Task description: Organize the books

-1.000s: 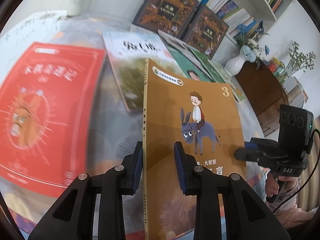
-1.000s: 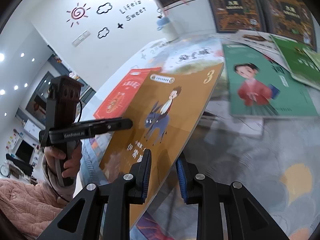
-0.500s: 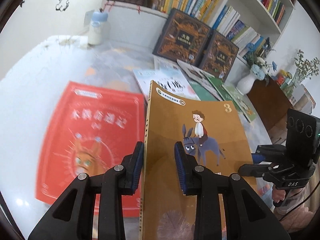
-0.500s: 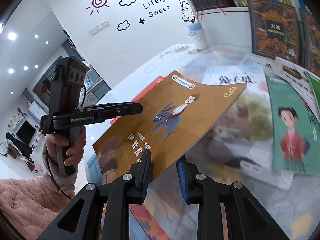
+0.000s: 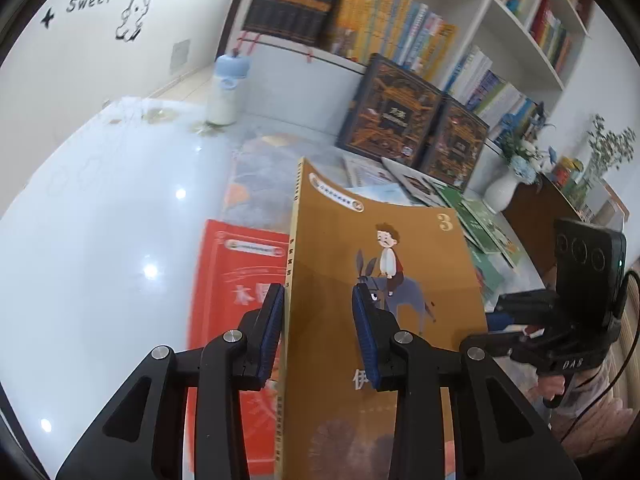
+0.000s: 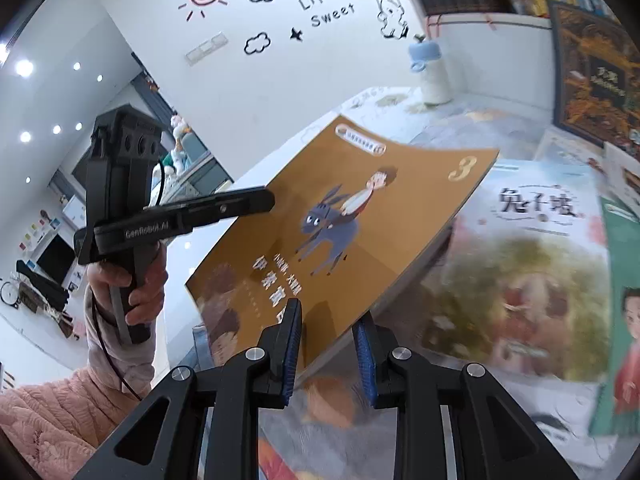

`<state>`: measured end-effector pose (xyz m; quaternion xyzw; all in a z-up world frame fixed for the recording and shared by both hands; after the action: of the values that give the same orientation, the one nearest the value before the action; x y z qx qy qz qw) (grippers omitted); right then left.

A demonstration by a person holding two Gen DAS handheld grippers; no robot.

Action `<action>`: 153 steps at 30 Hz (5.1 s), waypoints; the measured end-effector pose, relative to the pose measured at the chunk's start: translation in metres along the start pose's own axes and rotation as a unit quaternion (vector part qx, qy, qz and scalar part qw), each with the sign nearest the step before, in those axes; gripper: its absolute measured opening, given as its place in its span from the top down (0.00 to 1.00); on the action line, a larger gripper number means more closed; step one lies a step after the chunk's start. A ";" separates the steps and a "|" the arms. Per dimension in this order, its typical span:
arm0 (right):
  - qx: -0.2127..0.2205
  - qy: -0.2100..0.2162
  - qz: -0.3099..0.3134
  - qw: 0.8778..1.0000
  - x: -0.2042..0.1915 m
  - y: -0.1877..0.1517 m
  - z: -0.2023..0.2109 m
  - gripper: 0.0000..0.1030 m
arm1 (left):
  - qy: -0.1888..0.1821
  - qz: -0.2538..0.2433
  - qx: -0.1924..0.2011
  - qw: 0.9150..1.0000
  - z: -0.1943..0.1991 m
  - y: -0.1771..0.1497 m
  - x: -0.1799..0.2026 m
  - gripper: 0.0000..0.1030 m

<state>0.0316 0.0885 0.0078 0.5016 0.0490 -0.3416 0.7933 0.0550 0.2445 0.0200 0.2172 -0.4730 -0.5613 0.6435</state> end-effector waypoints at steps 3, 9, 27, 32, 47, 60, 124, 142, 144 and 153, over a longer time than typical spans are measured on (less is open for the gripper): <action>-0.014 -0.003 0.001 1.000 0.001 -0.002 -0.023 0.75 | 0.008 0.007 -0.001 1.000 -0.006 -0.002 -0.016 0.70; -0.032 -0.011 -0.005 0.999 0.008 -0.008 -0.050 0.75 | 0.026 0.025 -0.013 0.999 -0.020 -0.015 -0.041 0.70; -0.052 -0.016 -0.022 0.998 0.021 -0.016 -0.070 0.73 | 0.060 0.030 -0.025 0.997 -0.028 -0.032 -0.062 0.68; -0.053 -0.018 -0.014 0.998 0.019 -0.015 -0.070 0.69 | 0.095 0.024 -0.016 0.995 -0.025 -0.030 -0.071 0.67; -0.058 -0.049 0.027 0.997 0.018 -0.019 -0.040 0.31 | 0.126 0.018 -0.001 0.992 -0.006 -0.024 -0.065 0.67; 0.010 -0.122 -0.047 0.991 0.105 -0.018 0.060 0.31 | 0.057 -0.026 -0.030 0.998 -0.053 -0.030 0.051 0.64; -0.018 0.028 -0.193 0.981 0.122 -0.111 0.125 0.33 | -0.046 -0.039 -0.160 0.985 -0.047 -0.148 0.146 0.64; -0.030 0.022 -0.228 0.973 0.115 -0.146 0.154 0.74 | -0.063 -0.024 -0.184 0.981 -0.018 -0.169 0.166 0.65; -0.040 0.031 -0.228 0.972 0.112 -0.153 0.160 0.74 | -0.072 -0.023 -0.190 0.979 -0.016 -0.171 0.166 0.65; -0.036 0.075 -0.222 0.971 0.120 -0.141 0.144 0.82 | -0.077 0.026 -0.192 0.978 -0.039 -0.160 0.152 0.77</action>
<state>0.0015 -0.1276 -0.0795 0.4735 0.2308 -0.4688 0.7090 -0.0062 0.0493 -0.0718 0.0334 -0.4101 -0.6398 0.6491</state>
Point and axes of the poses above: each gripper's, at about its wrist camera, not at the fingertips, and z roughly against the way its jaws point, x to its right, y to its top, the point moved 9 cm from there along -z, roughly the way its jaws point, and after that the axes turned 15 degrees about x, right-handed, at the moved point
